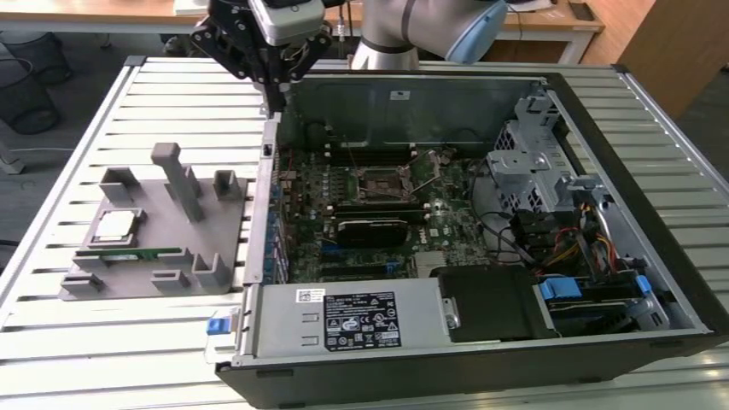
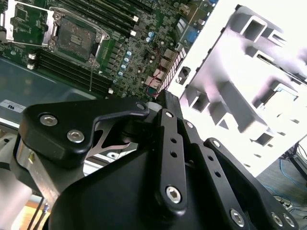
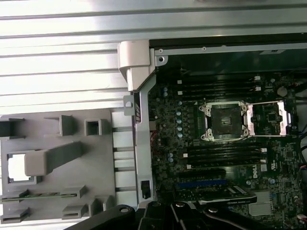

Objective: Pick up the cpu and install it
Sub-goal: 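Reach for the cpu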

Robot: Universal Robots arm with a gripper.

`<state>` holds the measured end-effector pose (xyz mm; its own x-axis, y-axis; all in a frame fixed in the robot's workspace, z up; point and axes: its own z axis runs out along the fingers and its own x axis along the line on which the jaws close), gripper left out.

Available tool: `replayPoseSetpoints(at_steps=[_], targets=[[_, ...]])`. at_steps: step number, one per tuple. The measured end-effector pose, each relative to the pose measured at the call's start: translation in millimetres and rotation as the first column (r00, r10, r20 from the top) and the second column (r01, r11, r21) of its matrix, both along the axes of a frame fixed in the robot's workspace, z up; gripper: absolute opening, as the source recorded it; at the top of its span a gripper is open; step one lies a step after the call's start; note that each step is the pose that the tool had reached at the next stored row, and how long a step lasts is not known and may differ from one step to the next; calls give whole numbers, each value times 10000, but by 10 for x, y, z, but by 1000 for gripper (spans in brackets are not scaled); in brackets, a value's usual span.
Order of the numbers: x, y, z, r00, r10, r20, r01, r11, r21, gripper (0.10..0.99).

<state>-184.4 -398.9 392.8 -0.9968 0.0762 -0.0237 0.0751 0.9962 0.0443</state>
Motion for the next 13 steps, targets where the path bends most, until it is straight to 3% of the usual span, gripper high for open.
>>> replayPoseSetpoints(at_steps=[13], targets=[[-79, 0, -2, 10000, 0, 0, 0, 10000, 0, 114]])
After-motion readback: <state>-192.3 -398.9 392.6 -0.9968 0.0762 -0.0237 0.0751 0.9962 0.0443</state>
